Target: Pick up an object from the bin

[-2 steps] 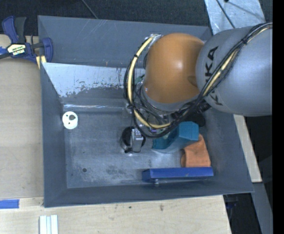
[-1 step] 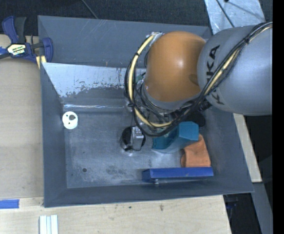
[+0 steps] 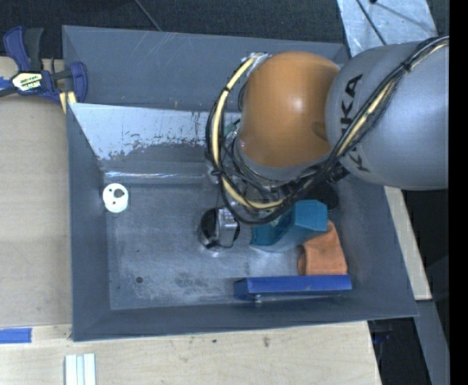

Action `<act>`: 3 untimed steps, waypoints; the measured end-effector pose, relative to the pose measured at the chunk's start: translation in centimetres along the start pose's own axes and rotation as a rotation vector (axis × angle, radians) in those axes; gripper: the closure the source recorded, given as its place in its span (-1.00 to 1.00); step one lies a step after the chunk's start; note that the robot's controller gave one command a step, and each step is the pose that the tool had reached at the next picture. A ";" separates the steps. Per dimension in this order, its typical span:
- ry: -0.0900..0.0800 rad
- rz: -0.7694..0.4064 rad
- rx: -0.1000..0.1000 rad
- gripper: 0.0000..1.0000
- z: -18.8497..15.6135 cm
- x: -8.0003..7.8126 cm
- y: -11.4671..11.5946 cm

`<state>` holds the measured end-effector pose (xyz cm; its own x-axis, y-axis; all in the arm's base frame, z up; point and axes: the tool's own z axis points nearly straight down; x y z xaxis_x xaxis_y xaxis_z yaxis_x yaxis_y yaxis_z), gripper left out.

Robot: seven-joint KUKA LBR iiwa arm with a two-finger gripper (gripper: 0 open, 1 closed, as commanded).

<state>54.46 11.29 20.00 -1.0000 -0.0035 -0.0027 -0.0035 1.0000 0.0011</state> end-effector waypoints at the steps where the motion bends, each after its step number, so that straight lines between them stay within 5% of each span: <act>1: 0.005 0.026 0.004 -1.00 -0.6 -0.8 -1.2; 2: -0.004 -0.008 -0.002 -1.00 0.2 -1.1 -3.3; 3: -0.002 -0.111 0.004 -1.00 2.2 -3.8 -5.5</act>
Offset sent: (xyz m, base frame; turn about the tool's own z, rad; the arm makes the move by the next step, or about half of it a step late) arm 0.0128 -0.0806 -0.0260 -0.1232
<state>58.28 5.76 17.81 -0.9935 -0.1139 -0.0050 -0.1139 0.9935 -0.0032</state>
